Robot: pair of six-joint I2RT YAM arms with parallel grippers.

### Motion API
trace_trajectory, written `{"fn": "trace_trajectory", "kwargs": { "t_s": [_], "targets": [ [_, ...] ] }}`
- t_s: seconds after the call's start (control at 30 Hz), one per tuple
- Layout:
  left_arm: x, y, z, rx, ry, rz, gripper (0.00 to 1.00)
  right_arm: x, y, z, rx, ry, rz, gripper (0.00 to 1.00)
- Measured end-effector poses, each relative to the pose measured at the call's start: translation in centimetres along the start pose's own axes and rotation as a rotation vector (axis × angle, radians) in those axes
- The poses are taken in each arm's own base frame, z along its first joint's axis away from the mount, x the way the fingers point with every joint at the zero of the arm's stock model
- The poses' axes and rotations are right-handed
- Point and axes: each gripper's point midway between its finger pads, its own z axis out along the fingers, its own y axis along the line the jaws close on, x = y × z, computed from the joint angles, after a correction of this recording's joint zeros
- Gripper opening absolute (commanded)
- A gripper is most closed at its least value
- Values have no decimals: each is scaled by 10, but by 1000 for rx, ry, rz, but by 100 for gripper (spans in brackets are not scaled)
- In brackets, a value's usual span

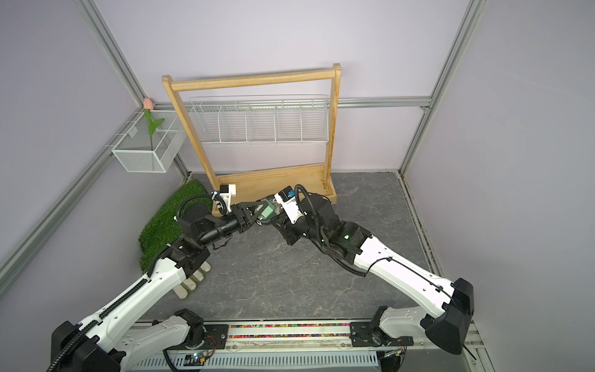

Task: Pack away charging kits
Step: Zip the zipper on the storage bag.

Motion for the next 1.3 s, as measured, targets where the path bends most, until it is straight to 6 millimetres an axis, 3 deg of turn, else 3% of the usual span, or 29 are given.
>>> {"fn": "trace_trajectory", "kwargs": {
  "t_s": [0.17,0.3,0.5,1.3],
  "targets": [
    [0,-2,0,7,1,2,0,0,0,0,1,1,0,24],
    [-1,-5,0,15,-1,6,0,-1,-2,-1,12,-4,3,13],
    [-4,-10,1,31,-3,8,0,-2,-3,-3,16,-11,1,7],
    [6,-16,-4,-2,101,58,0,1,-18,-25,154,1,-177,6]
  ]
}}
